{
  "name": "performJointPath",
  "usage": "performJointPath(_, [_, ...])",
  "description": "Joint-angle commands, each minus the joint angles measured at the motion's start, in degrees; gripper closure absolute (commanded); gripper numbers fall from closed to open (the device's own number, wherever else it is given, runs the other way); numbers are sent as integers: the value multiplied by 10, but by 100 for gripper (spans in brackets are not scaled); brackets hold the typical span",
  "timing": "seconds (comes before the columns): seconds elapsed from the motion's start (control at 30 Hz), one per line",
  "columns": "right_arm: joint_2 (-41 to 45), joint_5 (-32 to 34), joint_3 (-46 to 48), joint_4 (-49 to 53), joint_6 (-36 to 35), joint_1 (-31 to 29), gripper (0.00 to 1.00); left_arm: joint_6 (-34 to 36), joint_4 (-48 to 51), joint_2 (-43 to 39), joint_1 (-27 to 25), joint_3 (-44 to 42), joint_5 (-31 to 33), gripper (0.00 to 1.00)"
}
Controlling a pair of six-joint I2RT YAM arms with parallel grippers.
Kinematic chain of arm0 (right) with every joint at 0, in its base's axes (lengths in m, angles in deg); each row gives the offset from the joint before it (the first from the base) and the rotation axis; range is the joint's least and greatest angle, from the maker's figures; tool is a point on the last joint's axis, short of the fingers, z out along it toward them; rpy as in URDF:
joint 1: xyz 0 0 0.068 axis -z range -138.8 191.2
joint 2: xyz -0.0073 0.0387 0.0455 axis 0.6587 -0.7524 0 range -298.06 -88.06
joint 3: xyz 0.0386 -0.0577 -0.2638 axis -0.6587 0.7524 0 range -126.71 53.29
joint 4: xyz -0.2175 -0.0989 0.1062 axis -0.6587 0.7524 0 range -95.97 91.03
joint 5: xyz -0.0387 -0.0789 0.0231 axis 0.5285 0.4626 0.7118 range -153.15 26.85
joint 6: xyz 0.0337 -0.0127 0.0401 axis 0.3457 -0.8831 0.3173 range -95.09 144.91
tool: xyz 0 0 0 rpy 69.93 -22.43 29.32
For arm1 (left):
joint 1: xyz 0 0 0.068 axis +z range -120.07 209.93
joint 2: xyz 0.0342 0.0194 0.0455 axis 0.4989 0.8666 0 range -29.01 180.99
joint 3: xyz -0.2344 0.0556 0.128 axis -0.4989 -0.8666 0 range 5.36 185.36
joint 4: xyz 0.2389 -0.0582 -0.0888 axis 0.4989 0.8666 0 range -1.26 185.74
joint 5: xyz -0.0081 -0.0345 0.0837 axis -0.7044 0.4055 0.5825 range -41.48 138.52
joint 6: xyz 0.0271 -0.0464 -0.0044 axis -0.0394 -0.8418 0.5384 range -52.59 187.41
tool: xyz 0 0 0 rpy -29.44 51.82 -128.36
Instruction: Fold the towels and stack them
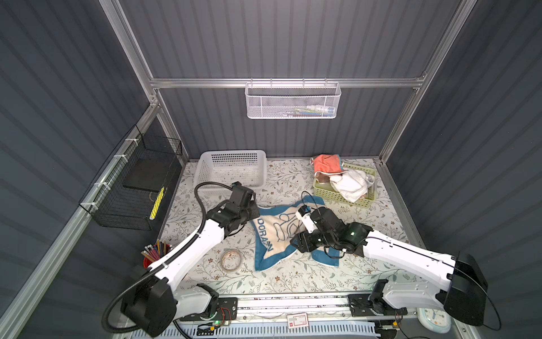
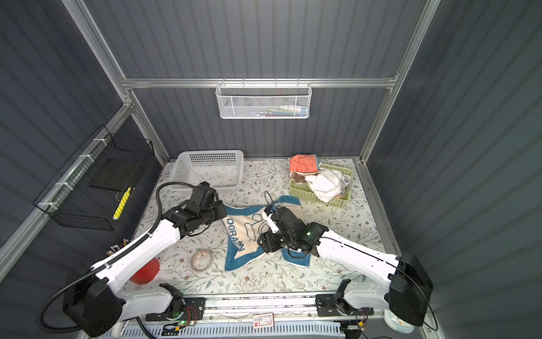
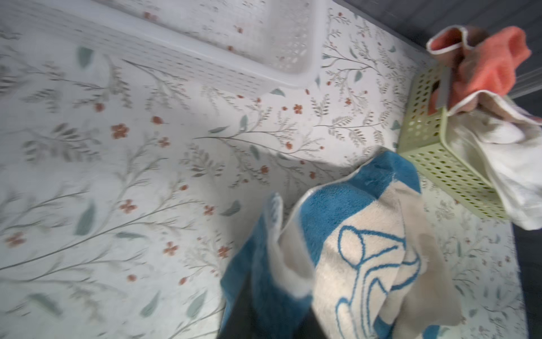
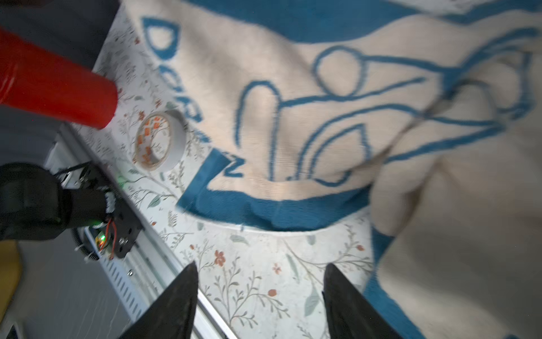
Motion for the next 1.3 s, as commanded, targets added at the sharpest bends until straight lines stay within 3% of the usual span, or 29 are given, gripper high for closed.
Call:
performJointPath(0.0, [25,45,43,79,46,69,30,15,64,-12,0,1,61,49])
performJointPath(0.13, [56,30,98,104,67,154,28,63,48,78,-10,70,3,45])
performJointPath(0.27, [52,37,119,113,66,195,25,132,-10,219,-66,159,-57,40])
performJointPath(0.4, [28,45,128,106,68,219,24,204,-6,398,-125,323,-97,33])
performJointPath(0.53, [15,30,146,95,82,220,25,253,28,539,-148,468,-76,31])
performJointPath(0.77, [-36,-22,180,39,100,219,29,311,69,673,-148,606,-38,25])
performJointPath(0.8, [-49,-28,174,38,95,220,31,314,80,685,-148,618,-38,27])
performJointPath(0.87, [-72,-33,153,44,85,220,47,313,97,690,-147,629,-38,38])
performJointPath(0.97, [-74,-24,122,45,73,222,80,309,105,656,-147,611,-60,81])
performJointPath(1.03, [-72,-11,83,61,34,227,96,332,105,605,-147,581,-55,100])
performJointPath(1.07, [-75,-2,57,80,14,229,100,337,112,581,-144,572,-41,100])
performJointPath(1.27, [-60,20,-87,182,-62,230,100,321,87,383,-125,448,-21,100])
